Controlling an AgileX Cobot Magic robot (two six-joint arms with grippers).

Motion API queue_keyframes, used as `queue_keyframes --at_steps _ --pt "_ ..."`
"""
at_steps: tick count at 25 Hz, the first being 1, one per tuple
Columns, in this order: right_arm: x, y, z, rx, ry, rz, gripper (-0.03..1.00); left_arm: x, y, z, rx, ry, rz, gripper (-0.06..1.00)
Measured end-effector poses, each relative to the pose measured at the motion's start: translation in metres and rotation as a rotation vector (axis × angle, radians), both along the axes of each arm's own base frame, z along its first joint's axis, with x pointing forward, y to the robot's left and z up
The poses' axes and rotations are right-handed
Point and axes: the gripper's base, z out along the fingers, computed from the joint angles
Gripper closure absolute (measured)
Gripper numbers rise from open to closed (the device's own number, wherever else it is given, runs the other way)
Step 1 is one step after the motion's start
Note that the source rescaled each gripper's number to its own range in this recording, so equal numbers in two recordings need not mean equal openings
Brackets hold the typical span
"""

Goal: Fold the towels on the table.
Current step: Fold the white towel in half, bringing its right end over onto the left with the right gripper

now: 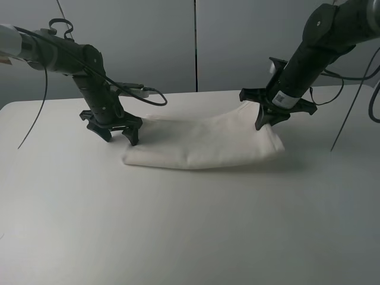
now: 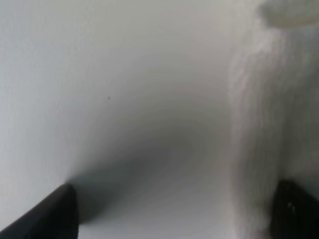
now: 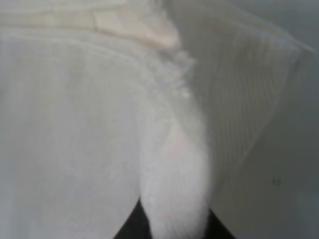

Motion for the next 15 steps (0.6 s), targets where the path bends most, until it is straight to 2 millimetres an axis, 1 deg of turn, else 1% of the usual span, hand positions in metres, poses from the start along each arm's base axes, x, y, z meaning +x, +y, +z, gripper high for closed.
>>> queue_keyframes --at_steps 3,7,9,15 --pt "-0.002 0.004 0.015 0.063 -0.026 -0.009 0.96 0.0 0.0 0.0 0.0 0.001 0.0 -0.05" --pt "-0.002 0.014 0.021 0.168 -0.032 -0.004 0.96 0.0 0.0 0.0 0.001 0.003 0.0 -0.05" --pt "-0.004 0.024 0.022 0.209 -0.04 0.011 0.96 0.0 0.0 0.0 0.001 0.005 0.0 -0.05" --pt "-0.01 0.063 0.028 0.316 -0.091 0.055 0.96 0.0 0.0 0.0 0.001 0.006 -0.001 -0.05"
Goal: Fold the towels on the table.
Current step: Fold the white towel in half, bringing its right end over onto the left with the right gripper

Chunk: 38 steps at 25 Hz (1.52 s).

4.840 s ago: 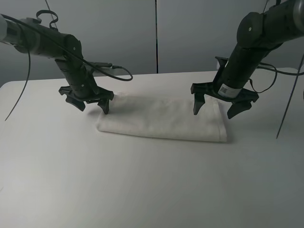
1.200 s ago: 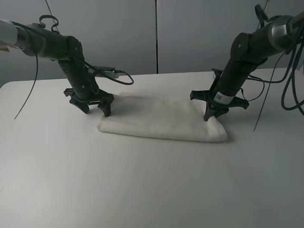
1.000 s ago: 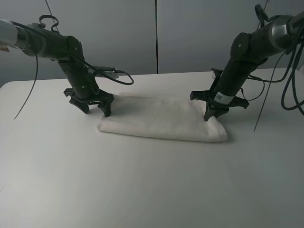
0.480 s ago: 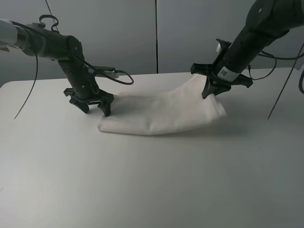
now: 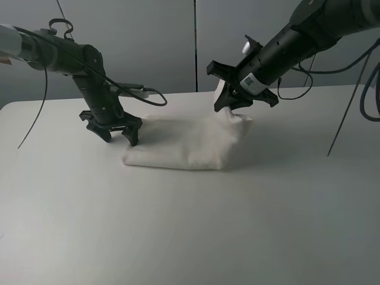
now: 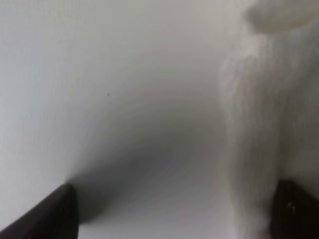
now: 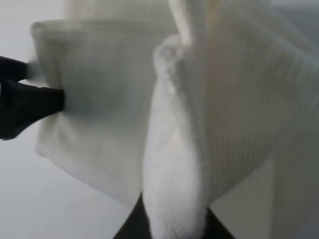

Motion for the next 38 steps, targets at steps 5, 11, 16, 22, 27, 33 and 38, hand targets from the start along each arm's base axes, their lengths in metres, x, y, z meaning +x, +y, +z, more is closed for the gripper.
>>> queue_keyframes --at_steps 5,11,16,22,27,33,38 --pt "-0.005 0.029 -0.001 0.073 -0.026 0.008 0.96 0.0 0.0 0.0 0.0 0.0 0.0 -0.05" --pt "-0.002 0.051 -0.016 0.095 -0.02 0.016 0.96 0.0 0.0 0.0 0.0 0.0 0.0 -0.05" --pt "0.01 0.066 -0.02 0.121 -0.032 0.017 0.96 0.0 0.0 0.0 0.0 0.0 0.0 -0.05" --pt "0.011 0.087 -0.031 0.15 -0.014 0.022 0.96 0.0 0.0 0.0 0.0 0.002 0.0 -0.05" --pt "0.01 0.099 -0.038 0.156 -0.036 0.006 0.96 0.0 0.0 0.0 -0.001 0.002 0.001 -0.05" --pt "0.013 0.103 -0.038 0.186 -0.072 -0.01 0.96 0.0 0.0 0.0 -0.004 0.005 0.003 -0.05" --pt "0.013 0.104 -0.036 0.206 -0.082 -0.015 0.96 0.002 -0.001 0.003 -0.003 0.032 0.002 -0.05"
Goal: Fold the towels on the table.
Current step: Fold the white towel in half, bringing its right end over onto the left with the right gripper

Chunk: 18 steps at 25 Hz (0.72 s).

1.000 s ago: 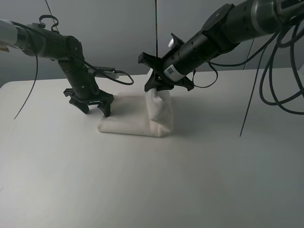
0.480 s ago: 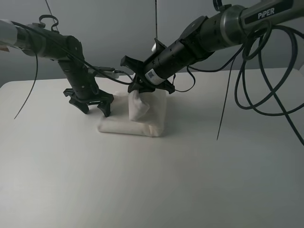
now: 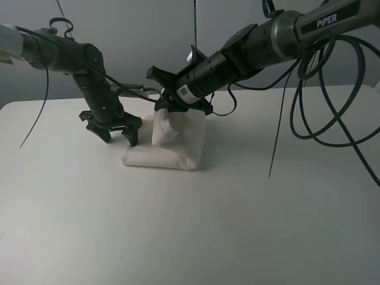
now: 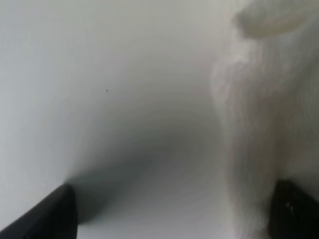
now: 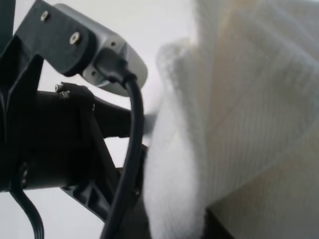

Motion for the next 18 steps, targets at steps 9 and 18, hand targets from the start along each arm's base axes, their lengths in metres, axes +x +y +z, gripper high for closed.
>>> queue_keyframes --at_steps 9,18 --pt "0.0 0.0 0.0 0.006 0.001 -0.003 0.96 0.012 -0.007 0.029 -0.025 0.056 -0.029 -0.05" --pt "0.001 0.001 0.001 0.016 0.004 -0.012 0.96 0.031 -0.016 0.075 -0.086 -0.038 -0.054 -0.05"
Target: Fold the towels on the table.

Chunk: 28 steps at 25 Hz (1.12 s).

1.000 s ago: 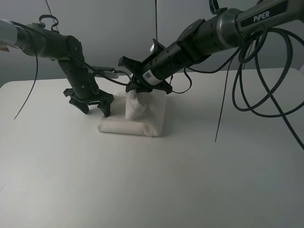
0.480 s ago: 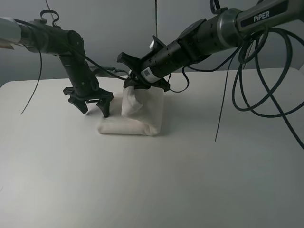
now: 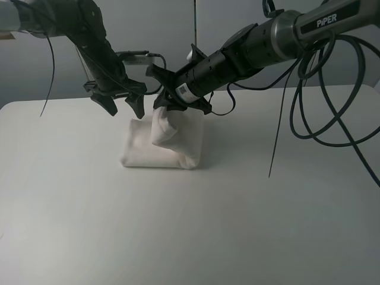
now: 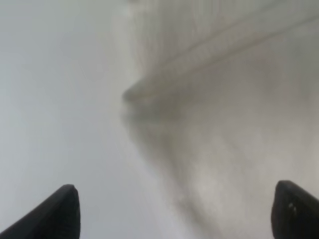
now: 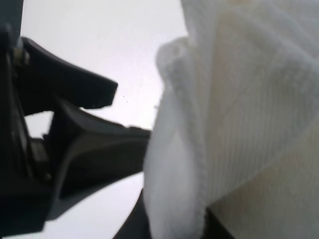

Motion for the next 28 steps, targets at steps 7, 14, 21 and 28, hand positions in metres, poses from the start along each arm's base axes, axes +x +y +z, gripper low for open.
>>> queue_keyframes --at_steps 7,14,21,28 --pt "0.001 0.002 0.003 0.035 -0.014 -0.004 0.19 0.006 -0.002 0.014 -0.014 -0.05 -0.002 -0.05" --pt "0.001 0.003 0.004 0.047 -0.032 0.016 -0.03 0.006 0.0 0.019 -0.014 -0.059 -0.003 -0.05" --pt "-0.003 0.002 0.004 -0.004 -0.079 0.112 -0.03 0.006 0.0 0.02 -0.013 -0.063 -0.014 -0.05" --pt "-0.01 -0.014 0.039 -0.208 -0.255 0.262 -0.03 -0.003 0.007 0.071 0.017 -0.183 -0.048 -0.05"
